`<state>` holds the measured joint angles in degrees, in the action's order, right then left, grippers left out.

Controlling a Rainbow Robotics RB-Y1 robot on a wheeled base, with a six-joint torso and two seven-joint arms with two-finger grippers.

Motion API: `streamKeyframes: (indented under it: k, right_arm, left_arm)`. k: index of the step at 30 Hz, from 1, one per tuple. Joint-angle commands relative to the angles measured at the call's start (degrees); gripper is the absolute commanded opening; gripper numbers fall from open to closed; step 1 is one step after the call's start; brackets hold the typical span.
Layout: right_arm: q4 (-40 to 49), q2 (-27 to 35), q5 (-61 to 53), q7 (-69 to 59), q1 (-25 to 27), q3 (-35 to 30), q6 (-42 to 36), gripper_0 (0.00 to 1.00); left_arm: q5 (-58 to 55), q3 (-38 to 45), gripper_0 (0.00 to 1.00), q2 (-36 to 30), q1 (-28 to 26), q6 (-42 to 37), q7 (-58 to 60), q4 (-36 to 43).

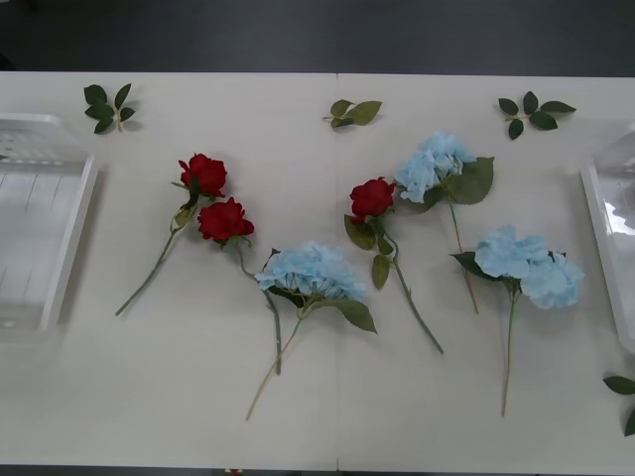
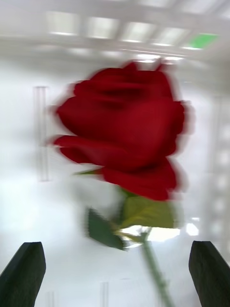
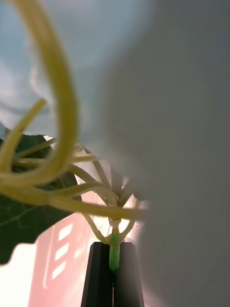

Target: Put the red flowers into the right box and the blue flowers into the left box

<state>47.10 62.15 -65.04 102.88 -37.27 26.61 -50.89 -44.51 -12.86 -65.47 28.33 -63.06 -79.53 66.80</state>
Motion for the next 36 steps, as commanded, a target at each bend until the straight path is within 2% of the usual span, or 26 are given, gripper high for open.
streamKeyframes:
  k: [1,4,9,10,11,13,14,16,19,27,32,36]
  right_arm:
    - [5.9,3.9,-3.5,0.7,-0.4,-0.1,-3.0,0.87]
    - [13.7,6.2,-11.2,-4.3,-0.4,-0.1,-8.7,0.87]
    - [21.7,8.4,-17.6,-12.1,-0.4,-0.1,-11.7,0.88]
    - [23.3,9.0,-19.6,-13.9,-0.3,-0.1,-12.4,0.87]
    - [24.1,9.1,-20.6,-14.8,-0.2,-0.1,-12.6,0.87]
    - [27.3,10.2,-23.8,-17.4,0.5,-0.1,-13.1,0.89]
    - [28.6,10.4,-24.5,-18.2,1.1,-0.1,-13.1,0.89]
    - [32.3,10.9,-25.3,-20.4,2.1,-0.1,-12.8,0.9]
    - [38.3,11.9,-25.5,-23.7,4.3,-0.1,-11.1,0.91]
    - [53.6,15.7,-24.0,-32.1,13.9,-0.8,-2.9,0.92]
    - [60.2,16.2,-18.5,-35.6,20.5,-3.9,-1.1,0.92]
    - [64.4,16.2,-13.2,-38.3,26.7,-7.4,-0.1,0.93]
  left_arm:
    - [0.2,0.3,0.0,0.6,0.1,0.8,-2.1,-1.1]
    - [0.3,0.2,0.0,2.4,0.1,2.5,-2.6,-3.0]
    - [1.4,0.3,0.0,3.2,0.1,3.4,-2.7,-3.0]
    - [1.4,0.2,0.14,3.3,0.1,3.5,-2.8,-3.0]
    - [1.4,0.3,0.24,3.2,0.1,3.5,-2.8,-3.0]
    - [1.4,0.2,0.6,3.2,0.1,3.5,-3.1,-2.5]
    - [1.4,0.3,0.66,3.2,0.1,3.5,-3.3,-2.2]
    - [1.8,0.3,0.86,3.0,0.1,3.5,-3.7,-1.2]
    - [2.0,0.3,0.97,2.5,0.1,3.4,-4.2,0.2]
    - [-0.4,0.9,0.99,-0.4,0.0,-2.1,-5.8,7.9]
    - [-1.7,3.5,0.98,-0.4,0.0,-6.0,-9.4,13.2]
    - [-7.4,4.4,0.99,-0.3,0.0,-6.4,-13.7,15.5]
